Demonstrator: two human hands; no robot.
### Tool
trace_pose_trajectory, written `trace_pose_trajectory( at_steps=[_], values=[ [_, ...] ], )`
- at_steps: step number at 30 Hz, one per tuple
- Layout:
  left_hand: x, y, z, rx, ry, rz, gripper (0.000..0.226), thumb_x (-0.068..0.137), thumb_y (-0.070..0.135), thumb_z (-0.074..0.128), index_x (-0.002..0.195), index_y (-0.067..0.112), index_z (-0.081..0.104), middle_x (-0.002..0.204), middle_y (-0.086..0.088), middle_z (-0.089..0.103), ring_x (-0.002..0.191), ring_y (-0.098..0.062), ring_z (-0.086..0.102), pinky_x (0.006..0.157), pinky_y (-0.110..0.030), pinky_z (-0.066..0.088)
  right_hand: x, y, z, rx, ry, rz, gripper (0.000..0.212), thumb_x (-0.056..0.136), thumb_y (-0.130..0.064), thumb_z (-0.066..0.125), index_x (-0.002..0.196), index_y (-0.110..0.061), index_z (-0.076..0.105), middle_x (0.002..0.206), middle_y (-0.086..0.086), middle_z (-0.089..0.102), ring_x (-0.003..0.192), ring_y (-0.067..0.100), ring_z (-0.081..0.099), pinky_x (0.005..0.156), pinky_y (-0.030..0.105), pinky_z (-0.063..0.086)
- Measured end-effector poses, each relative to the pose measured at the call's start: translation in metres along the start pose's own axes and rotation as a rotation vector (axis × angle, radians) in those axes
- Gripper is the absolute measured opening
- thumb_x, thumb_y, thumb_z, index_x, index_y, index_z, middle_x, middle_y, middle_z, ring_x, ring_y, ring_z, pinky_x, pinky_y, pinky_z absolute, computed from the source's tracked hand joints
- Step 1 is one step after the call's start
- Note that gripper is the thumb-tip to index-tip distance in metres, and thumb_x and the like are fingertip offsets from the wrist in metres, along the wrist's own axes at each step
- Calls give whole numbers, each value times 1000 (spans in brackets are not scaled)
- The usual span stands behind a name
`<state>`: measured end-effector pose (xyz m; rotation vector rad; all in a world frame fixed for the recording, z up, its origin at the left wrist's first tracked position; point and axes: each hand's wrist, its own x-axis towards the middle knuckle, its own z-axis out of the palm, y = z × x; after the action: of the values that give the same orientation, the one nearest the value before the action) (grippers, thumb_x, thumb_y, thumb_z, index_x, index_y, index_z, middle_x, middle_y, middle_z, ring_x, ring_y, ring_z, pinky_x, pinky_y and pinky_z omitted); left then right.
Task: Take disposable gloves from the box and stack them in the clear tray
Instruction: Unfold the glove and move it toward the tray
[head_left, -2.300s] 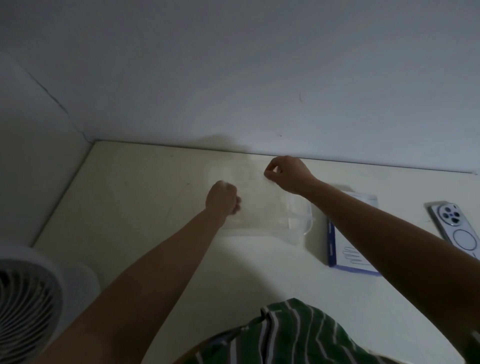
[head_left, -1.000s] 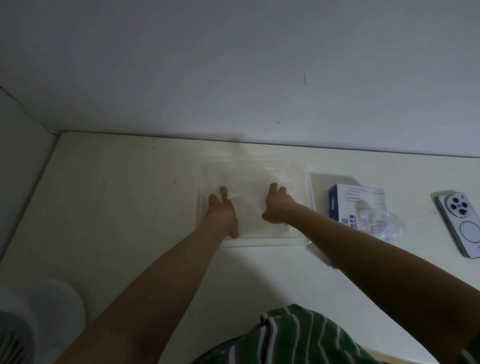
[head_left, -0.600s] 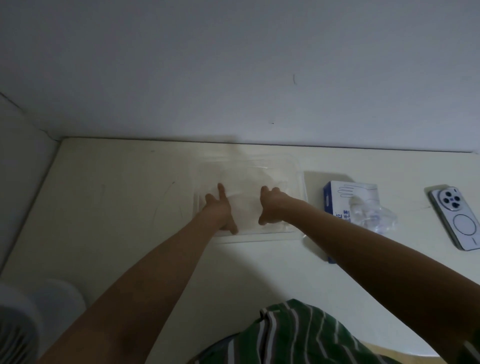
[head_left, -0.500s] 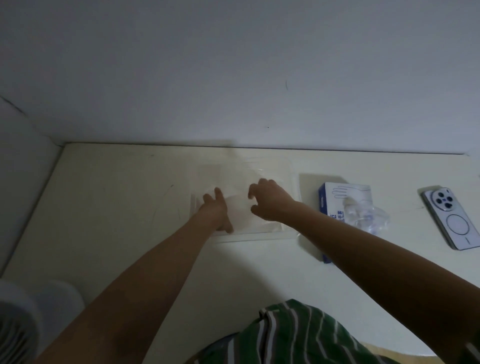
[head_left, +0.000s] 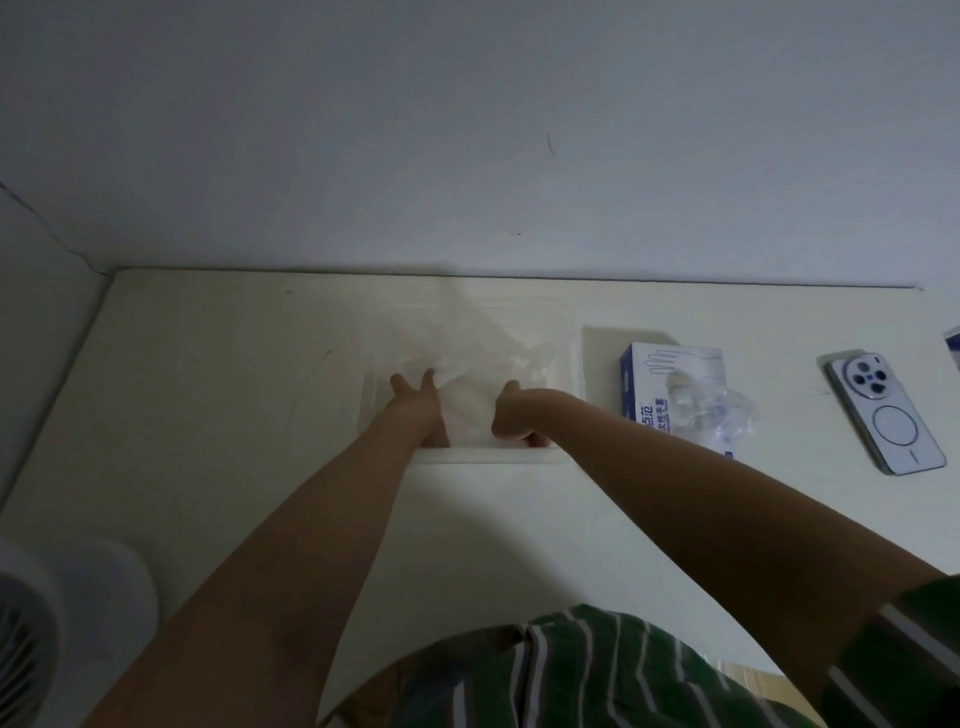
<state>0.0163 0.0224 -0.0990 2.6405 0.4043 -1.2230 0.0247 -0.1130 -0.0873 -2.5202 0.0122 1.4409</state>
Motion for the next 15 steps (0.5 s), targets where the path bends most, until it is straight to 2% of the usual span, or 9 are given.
trace_pose_trajectory(
  at_steps=[1,2,4,5,8,10,12,13,15],
  values=[
    [1,0,0,-16,3,-11,95,94,24,61,152,18,-15,156,-24,-9,140,-43,25,114,-47,23,-1,0,0,-34,11,-19,72,99,-11,40,149,6,-9,128,30,48,104,35,61,74,31,51],
    [0,0,-1,-11,-3,-25,100,92,26,63,152,18,-16,155,-23,-10,141,-44,24,114,-47,22,-5,0,-1,-78,44,-50,68,99,-12,42,150,5,1,134,27,46,113,36,57,78,32,48],
    [-5,0,-3,67,-39,-16,111,86,30,72,152,17,-16,154,-23,-11,140,-44,24,113,-45,25,-14,2,-7,-161,132,-156,47,97,-13,46,141,3,34,132,20,52,114,32,57,77,30,45],
    [-10,1,-4,106,-26,-1,108,85,31,72,153,13,-11,153,-24,-5,139,-44,26,112,-44,29,-20,2,-12,-195,170,-220,40,97,-15,47,134,1,46,130,18,55,114,31,57,79,31,46],
    [-24,4,-11,164,151,58,70,90,29,63,145,5,27,142,-21,26,127,-37,44,98,-37,42,-41,3,-30,-121,280,-431,32,97,-18,51,126,-7,59,127,11,60,115,25,57,94,30,46],
    [-36,10,-17,198,331,114,41,92,23,55,129,6,50,129,-16,42,111,-31,54,84,-34,46,-56,10,-43,105,357,-548,24,96,-15,54,118,-12,64,114,8,66,99,19,63,81,22,49],
    [-47,20,-24,175,533,167,24,90,18,52,110,10,63,113,-11,57,95,-27,60,71,-30,43,-71,24,-54,325,469,-607,20,94,-8,53,105,-11,69,96,9,70,75,14,64,64,17,50],
    [-54,27,-28,112,621,202,20,89,17,51,101,11,65,105,-9,63,89,-26,61,67,-29,41,-76,37,-59,395,552,-607,19,93,-7,53,99,-11,70,89,9,71,66,13,63,60,19,50],
    [-68,48,-34,-84,741,310,14,90,20,50,88,14,63,93,-5,67,84,-27,61,65,-28,39,-82,68,-68,451,705,-532,20,91,-7,53,93,-13,71,83,9,71,61,11,59,64,26,51]
  ],
)
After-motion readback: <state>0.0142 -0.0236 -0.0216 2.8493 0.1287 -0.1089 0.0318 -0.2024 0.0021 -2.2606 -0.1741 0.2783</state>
